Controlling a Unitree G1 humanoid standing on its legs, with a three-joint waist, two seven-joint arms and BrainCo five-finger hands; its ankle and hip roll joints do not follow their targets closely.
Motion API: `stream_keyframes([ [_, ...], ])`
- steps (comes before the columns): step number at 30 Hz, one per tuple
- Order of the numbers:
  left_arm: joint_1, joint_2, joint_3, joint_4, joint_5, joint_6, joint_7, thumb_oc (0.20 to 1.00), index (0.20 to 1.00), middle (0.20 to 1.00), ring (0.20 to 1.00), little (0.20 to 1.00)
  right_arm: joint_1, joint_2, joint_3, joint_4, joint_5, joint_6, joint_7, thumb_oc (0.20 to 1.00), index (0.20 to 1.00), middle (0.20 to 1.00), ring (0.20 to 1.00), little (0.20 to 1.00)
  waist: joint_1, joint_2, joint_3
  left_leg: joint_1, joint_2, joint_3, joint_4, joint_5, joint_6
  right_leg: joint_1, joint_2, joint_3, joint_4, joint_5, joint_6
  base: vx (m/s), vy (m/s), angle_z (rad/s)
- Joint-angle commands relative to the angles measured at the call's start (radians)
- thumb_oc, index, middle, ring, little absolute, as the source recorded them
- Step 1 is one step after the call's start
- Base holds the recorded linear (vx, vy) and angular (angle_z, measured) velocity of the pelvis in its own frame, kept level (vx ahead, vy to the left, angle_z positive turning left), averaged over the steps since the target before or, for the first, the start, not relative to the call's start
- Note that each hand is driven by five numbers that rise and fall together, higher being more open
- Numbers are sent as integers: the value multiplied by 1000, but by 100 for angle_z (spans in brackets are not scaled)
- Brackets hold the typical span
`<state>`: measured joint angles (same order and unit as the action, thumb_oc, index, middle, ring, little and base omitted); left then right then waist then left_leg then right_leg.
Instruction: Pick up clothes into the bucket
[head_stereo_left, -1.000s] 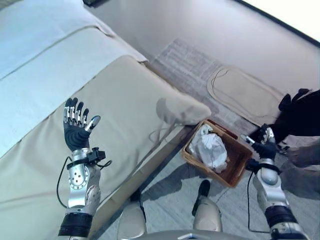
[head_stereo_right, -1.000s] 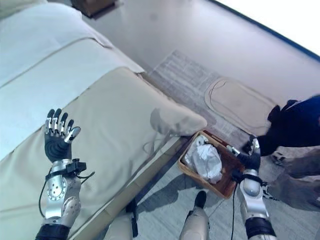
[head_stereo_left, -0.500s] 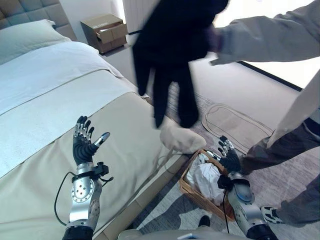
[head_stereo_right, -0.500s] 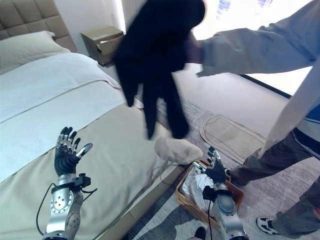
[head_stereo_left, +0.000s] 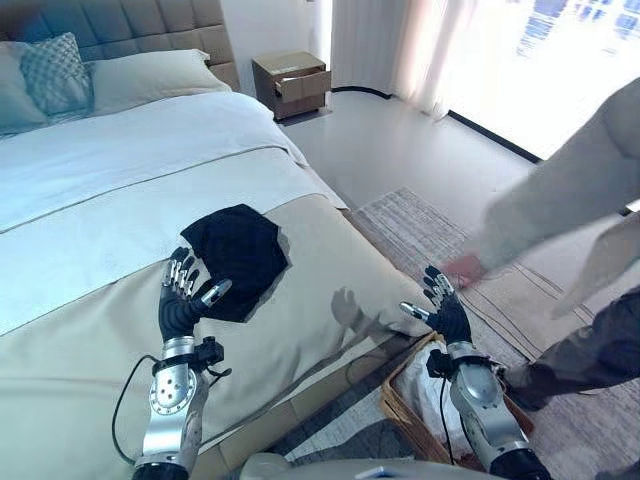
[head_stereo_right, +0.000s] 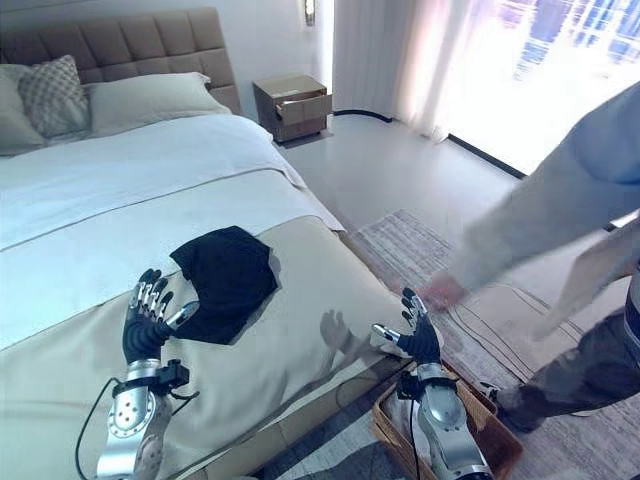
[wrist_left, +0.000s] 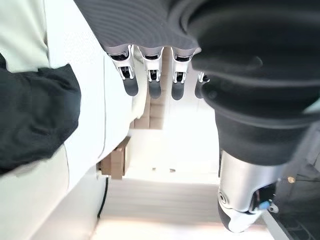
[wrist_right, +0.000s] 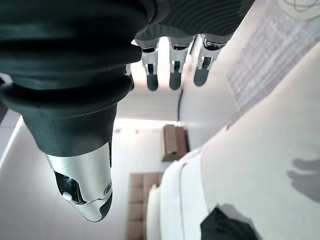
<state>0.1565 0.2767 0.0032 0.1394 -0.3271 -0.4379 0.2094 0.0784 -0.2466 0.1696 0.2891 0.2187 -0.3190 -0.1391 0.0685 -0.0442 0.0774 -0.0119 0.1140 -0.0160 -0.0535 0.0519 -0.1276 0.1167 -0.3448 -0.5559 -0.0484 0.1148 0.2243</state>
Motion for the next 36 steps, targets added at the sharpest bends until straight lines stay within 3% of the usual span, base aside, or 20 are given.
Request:
stream_keyframes([
  [1,-45,45,26,-24,62,-36,-4,1000,1000,1000,1000,1000,-49,8,-25,-71,7,-37,4,1000,1000,1000,1000,1000,6,-24,9,6,-58,14,14,-44,59,-46,-66,92,142,26,29,54,150,18],
  [8,-56,45,22,-21,87,-34,5,1000,1000,1000,1000,1000,-65,11,-17,-60,-7,-31,5,1000,1000,1000,1000,1000,0,-30,24,15,-112,16,46,-85,102,-67,-124,140,221,84,35,42,114,12],
  [11,-65,46,18,-18,93,-33,13,1000,1000,1000,1000,1000,-62,5,-13,-59,-3,-31,5,1000,1000,1000,1000,1000,-13,-26,34,20,-144,3,73,-101,135,-101,-149,220,315,142,20,43,156,6],
  [12,-67,48,18,-16,96,-32,16,1000,1000,1000,1000,1000,-57,1,-12,-62,-3,-32,6,1000,1000,1000,1000,1000,-22,-23,44,23,-152,-4,77,-104,147,-129,-146,275,361,157,13,5,114,17],
  [13,-67,48,18,-16,96,-32,16,1000,1000,1000,1000,1000,-57,1,-12,-62,-3,-32,6,1000,1000,1000,1000,1000,-21,-23,42,22,-153,-4,77,-103,147,-131,-146,276,361,158,14,-9,131,26],
  [14,-74,55,16,-13,114,-27,26,1000,1000,1000,1000,1000,-45,-3,-17,-62,4,-33,12,1000,1000,1000,1000,1000,-44,-10,66,30,-155,-20,88,-111,164,-188,-96,368,456,140,-7,0,93,22],
  [15,-79,56,14,-7,123,-26,30,1000,1000,1000,1000,1000,-41,-4,-22,-60,8,-33,15,1000,1000,1000,1000,1000,-51,-3,65,26,-149,-24,90,-108,166,-220,-51,411,472,107,-21,37,82,10],
  [16,-90,58,8,12,135,-22,37,1000,1000,1000,1000,1000,-32,-5,-28,-55,17,-36,16,1000,1000,1000,1000,1000,-68,3,68,34,-139,-38,86,-108,164,-238,23,458,461,16,-42,88,-44,27],
  [17,-109,63,8,30,147,-20,49,1000,1000,1000,1000,1000,-18,-8,-39,-55,30,-39,22,1000,1000,1000,1000,1000,-80,2,68,26,-132,-49,87,-102,157,-260,95,469,377,-59,-54,87,-63,37],
  [18,-109,63,7,31,147,-20,50,1000,1000,1000,1000,1000,-18,-9,-40,-55,31,-39,22,1000,1000,1000,1000,1000,-81,4,69,27,-129,-51,87,-105,156,-257,97,465,375,-61,-56,67,-105,42],
  [21,-142,72,8,87,175,-8,88,1000,1000,1000,1000,1000,7,-16,-46,-53,53,-47,30,1000,1000,1000,1000,1000,-101,-22,69,12,-133,-69,104,-115,140,-248,185,473,225,-90,-67,76,-144,33],
  [22,-160,73,2,104,184,-1,96,1000,1000,1000,1000,1000,14,-15,-48,-51,59,-45,29,1000,1000,1000,1000,1000,-107,-24,68,3,-134,-87,123,-122,133,-239,195,496,211,-96,-61,95,-172,67],
  [25,-193,70,-4,152,221,15,126,1000,1000,1000,1000,1000,24,-24,-47,-39,63,-46,37,1000,1000,1000,1000,1000,-106,-42,62,-10,-122,-84,178,-145,110,-201,215,478,156,-89,-71,111,-209,39],
  [27,-214,78,-9,171,263,34,149,1000,1000,1000,1000,1000,37,-48,-58,-50,81,-49,49,1000,1000,1000,1000,1000,-115,-44,71,-66,-106,-86,322,-181,87,-175,227,458,140,-96,-88,81,-193,19],
  [30,-244,79,-21,201,304,54,172,1000,1000,1000,1000,1000,38,-75,-66,-47,74,-50,44,1000,1000,1000,1000,1000,-133,-39,89,-130,-65,-38,433,-162,66,-143,227,414,134,-107,-105,32,-71,23],
  [32,-275,102,-27,241,390,73,204,1000,1000,1000,1000,1000,36,-80,-78,-59,97,-53,45,1000,1000,1000,1000,1000,-146,-40,105,-171,16,28,380,-125,52,-126,203,399,116,-110,-92,4,47,49],
  [36,-328,141,-40,291,467,94,234,1000,1000,1000,1000,1000,19,-92,-63,-61,104,-57,48,1000,1000,1000,1000,1000,-156,-29,130,-189,47,47,302,-79,36,-159,189,411,132,-116,-80,-44,112,8],
])
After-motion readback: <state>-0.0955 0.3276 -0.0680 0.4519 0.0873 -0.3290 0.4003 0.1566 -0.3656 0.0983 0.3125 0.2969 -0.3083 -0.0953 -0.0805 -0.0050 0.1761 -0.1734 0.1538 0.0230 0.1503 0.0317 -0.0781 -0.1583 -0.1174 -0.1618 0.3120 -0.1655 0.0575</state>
